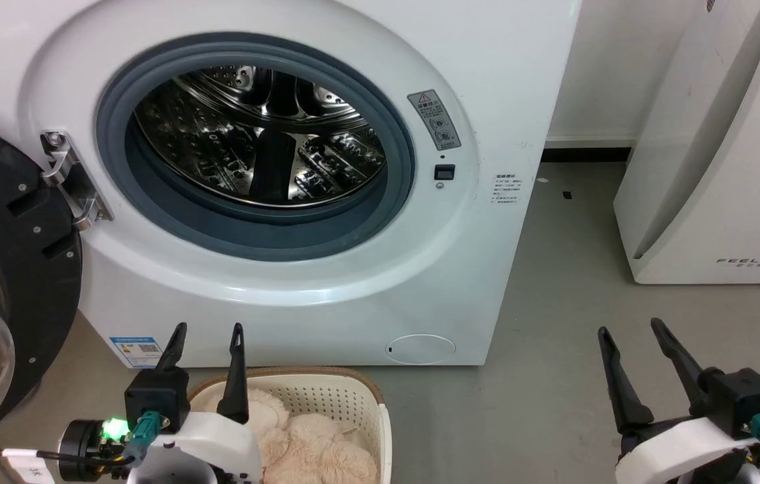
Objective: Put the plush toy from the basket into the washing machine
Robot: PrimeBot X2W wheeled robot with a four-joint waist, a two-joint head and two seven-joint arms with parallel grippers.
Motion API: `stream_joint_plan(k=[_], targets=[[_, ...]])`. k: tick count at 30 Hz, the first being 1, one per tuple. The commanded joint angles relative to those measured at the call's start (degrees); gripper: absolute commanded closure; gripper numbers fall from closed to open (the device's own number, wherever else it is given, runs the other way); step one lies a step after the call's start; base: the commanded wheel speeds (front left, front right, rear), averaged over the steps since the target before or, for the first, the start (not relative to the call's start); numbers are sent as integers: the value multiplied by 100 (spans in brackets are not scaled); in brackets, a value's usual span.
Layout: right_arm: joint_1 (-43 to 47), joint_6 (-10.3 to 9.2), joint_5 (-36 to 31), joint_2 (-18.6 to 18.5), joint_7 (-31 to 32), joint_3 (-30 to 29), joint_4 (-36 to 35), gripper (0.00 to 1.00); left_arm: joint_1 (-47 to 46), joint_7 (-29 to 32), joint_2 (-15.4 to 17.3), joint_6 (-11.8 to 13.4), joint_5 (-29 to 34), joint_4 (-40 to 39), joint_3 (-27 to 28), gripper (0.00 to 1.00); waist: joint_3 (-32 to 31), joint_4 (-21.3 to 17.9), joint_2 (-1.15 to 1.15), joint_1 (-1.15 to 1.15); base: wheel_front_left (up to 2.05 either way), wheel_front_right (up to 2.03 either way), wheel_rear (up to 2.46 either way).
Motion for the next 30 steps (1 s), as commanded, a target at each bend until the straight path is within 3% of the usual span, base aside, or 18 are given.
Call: stream_joint_plan(k=[1,15,30], targets=[[-15,-1,85,0,-62,-19,-58,0,-100,-63,1,38,-25,60,-16,0,25,2,0,0,0,0,0],[-162,-2,326,-1,-230,-32,-139,0,-515,-231,124,1,68,711,-137,0,364,-67,0,0,0,0,0],[-479,-2,605,-1,-397,-23,-210,0,-1369,-398,414,-211,238,2088,-481,0,1022,-226,0,0,0,0,0]])
